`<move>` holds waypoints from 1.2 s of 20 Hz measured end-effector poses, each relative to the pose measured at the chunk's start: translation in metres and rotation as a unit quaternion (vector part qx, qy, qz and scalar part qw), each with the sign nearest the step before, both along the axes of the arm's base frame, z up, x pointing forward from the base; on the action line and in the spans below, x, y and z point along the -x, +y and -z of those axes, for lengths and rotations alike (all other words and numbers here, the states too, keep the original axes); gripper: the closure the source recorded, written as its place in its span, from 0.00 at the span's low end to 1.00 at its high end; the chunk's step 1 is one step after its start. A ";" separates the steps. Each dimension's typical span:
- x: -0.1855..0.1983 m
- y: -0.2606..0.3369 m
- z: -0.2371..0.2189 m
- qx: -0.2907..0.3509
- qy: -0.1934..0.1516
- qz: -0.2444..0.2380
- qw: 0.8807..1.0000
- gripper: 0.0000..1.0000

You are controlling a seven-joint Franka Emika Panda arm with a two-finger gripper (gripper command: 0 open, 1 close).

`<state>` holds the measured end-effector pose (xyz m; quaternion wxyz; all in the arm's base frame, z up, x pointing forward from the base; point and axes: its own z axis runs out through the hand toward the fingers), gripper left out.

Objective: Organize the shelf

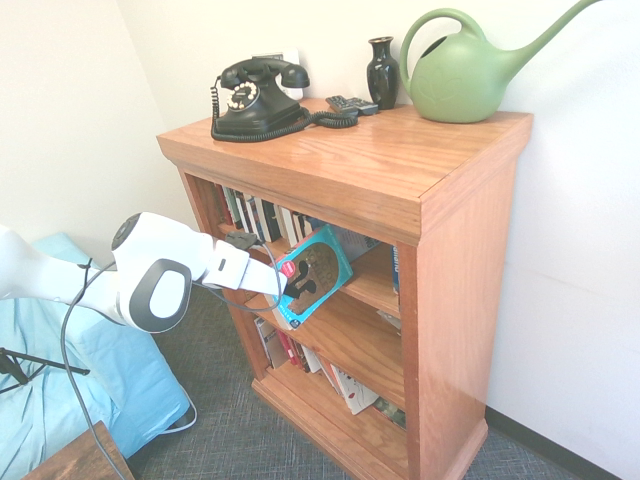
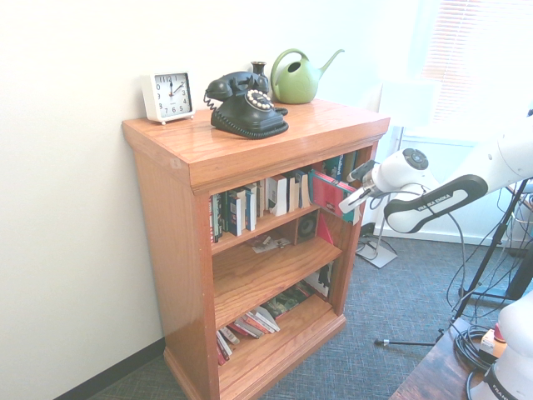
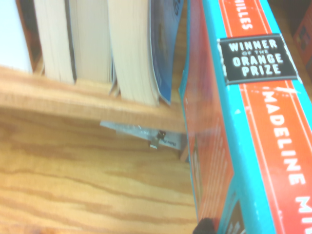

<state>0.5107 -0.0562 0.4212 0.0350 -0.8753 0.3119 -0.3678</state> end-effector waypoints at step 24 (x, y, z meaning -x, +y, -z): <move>-0.071 0.007 0.011 -0.011 -0.024 0.011 1.000 1.00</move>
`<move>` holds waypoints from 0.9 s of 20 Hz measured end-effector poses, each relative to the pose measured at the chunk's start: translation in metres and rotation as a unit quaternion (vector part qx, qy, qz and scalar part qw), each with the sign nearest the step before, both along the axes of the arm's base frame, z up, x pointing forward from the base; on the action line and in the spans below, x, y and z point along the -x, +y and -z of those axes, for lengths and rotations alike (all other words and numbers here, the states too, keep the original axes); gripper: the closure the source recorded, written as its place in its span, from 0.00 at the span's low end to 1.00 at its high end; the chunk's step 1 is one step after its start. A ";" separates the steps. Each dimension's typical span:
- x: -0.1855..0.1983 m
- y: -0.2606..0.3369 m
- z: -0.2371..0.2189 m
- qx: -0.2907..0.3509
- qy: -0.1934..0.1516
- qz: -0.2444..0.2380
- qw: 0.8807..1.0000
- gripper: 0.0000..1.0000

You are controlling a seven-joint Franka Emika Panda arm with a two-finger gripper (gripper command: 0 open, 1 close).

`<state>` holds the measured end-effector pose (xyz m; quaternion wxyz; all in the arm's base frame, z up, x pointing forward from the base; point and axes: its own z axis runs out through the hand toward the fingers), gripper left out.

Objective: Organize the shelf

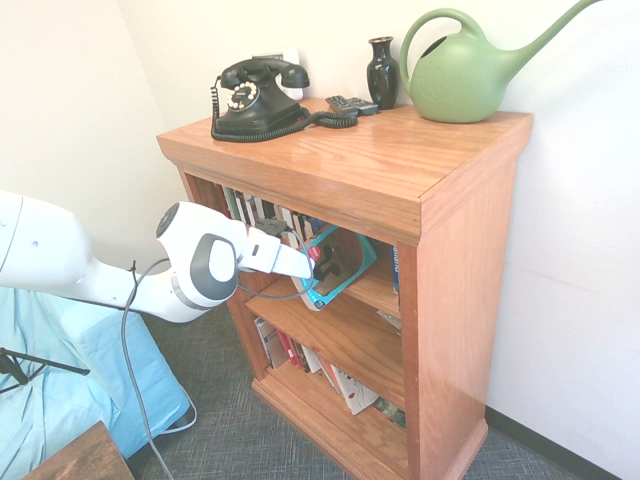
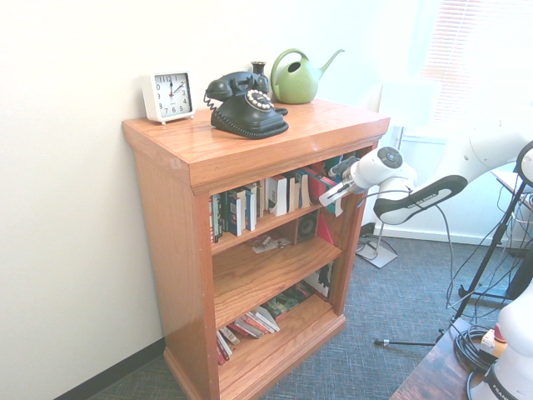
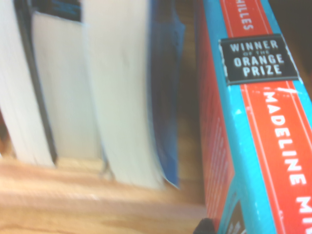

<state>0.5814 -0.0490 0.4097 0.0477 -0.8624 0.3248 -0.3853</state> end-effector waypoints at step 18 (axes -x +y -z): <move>-0.027 -0.004 -0.012 -0.028 -0.014 0.021 0.999 0.00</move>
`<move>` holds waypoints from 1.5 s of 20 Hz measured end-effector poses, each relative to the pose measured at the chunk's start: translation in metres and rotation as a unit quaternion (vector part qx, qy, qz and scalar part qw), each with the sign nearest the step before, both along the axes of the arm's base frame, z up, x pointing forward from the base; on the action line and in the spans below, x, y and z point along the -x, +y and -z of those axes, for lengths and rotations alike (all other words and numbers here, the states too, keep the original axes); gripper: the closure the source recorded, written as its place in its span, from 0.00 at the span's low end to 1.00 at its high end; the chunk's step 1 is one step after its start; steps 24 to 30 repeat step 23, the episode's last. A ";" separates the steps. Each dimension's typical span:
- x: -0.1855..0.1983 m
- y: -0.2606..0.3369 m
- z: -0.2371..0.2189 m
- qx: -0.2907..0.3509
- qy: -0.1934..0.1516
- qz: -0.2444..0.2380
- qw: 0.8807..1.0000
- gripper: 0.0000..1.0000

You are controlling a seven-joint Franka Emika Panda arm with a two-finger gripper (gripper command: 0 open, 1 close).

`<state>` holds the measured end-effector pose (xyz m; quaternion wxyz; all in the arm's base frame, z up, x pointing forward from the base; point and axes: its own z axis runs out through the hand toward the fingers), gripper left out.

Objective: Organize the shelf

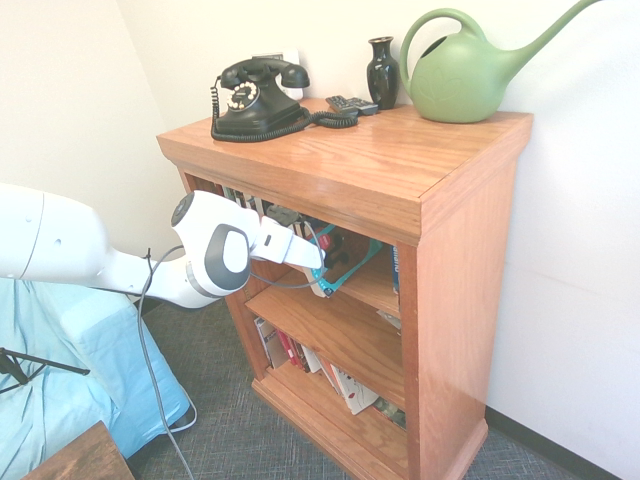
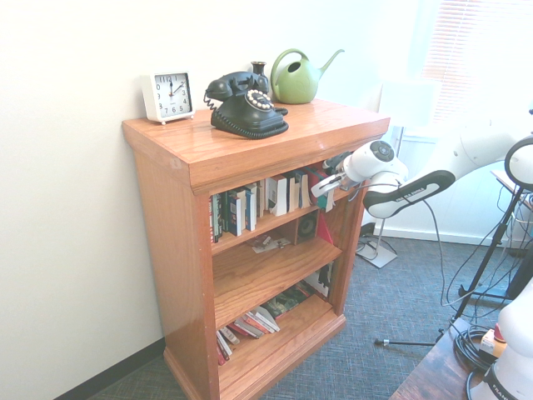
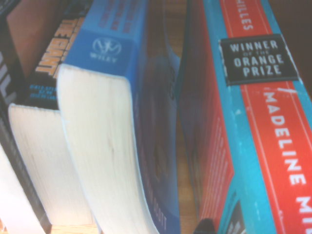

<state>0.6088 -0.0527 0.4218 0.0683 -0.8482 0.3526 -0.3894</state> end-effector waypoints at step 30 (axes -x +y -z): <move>0.068 0.006 0.005 -0.012 -0.012 -0.014 1.000 0.00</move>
